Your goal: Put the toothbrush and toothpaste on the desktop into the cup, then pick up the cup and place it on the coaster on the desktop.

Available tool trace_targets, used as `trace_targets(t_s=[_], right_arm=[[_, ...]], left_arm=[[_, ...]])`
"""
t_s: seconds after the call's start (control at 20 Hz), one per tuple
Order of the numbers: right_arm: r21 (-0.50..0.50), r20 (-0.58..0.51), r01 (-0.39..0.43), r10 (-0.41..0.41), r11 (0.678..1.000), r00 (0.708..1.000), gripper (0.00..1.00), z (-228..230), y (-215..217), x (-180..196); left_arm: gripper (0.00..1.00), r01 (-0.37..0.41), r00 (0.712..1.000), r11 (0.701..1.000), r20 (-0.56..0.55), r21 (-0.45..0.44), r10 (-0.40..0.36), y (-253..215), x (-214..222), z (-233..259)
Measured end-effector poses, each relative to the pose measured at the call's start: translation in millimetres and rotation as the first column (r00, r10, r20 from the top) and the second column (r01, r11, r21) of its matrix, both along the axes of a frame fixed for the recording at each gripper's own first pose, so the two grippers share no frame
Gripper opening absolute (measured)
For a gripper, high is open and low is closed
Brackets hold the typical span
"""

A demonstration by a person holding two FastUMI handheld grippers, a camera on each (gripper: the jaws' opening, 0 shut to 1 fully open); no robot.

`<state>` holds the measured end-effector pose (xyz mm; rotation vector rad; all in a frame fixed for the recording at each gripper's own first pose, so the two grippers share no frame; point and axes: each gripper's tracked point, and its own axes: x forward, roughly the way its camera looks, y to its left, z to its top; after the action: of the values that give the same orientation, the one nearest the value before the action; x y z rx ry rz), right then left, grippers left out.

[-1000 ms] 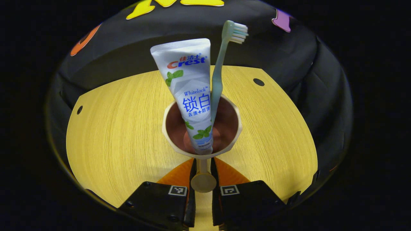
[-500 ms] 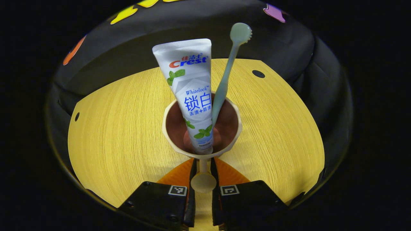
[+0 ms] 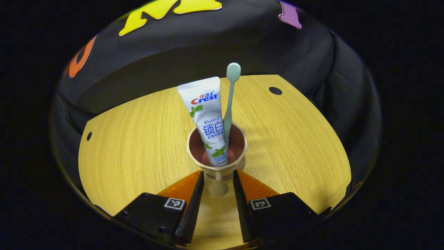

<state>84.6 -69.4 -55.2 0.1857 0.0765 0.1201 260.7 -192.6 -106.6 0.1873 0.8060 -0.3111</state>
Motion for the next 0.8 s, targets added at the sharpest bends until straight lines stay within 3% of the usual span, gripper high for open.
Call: trace_targets(t_s=[0.1,0.15,0.2,0.25,0.3,0.4,0.8], right_arm=[[-0.005,0.006,-0.010,0.010,1.000,1.000,0.96,1.7,8.5,-4.9],[-0.015,0.010,-0.014,0.014,1.000,1.000,0.93,2.5,13.4,-7.7],[-0.029,0.012,-0.015,0.015,0.999,1.000,0.94,3.4,17.3,-10.7],[-0.045,0.017,-0.017,0.017,0.999,1.000,0.93,4.0,21.4,-13.9],[-0.058,0.022,-0.019,0.020,0.998,1.000,0.93,5.7,26.6,-17.6],[-0.071,0.025,-0.027,0.029,0.997,0.999,0.94,8.1,40.0,-24.5],[-0.067,0.023,-0.068,0.069,0.995,0.997,0.96,10.2,83.6,-63.1]], left_arm=[[0.72,0.005,1.000,0.999,0.029,-0.037,-0.004,-1.8,-7.0,14.3],[0.87,0.000,0.999,0.999,0.045,-0.047,0.002,0.5,-10.3,21.8],[0.78,0.000,0.998,0.998,0.062,-0.061,0.003,1.9,-14.2,29.7],[0.87,0.000,0.997,0.997,0.079,-0.074,0.006,4.9,-18.5,37.7],[0.81,-0.008,0.996,0.996,0.093,-0.084,0.015,9.2,-22.9,45.0],[1.00,-0.029,0.993,0.994,0.108,-0.102,0.040,20.4,-32.3,57.9],[0.99,-0.081,0.970,0.991,0.220,-0.104,0.102,83.8,-80.3,80.2]])
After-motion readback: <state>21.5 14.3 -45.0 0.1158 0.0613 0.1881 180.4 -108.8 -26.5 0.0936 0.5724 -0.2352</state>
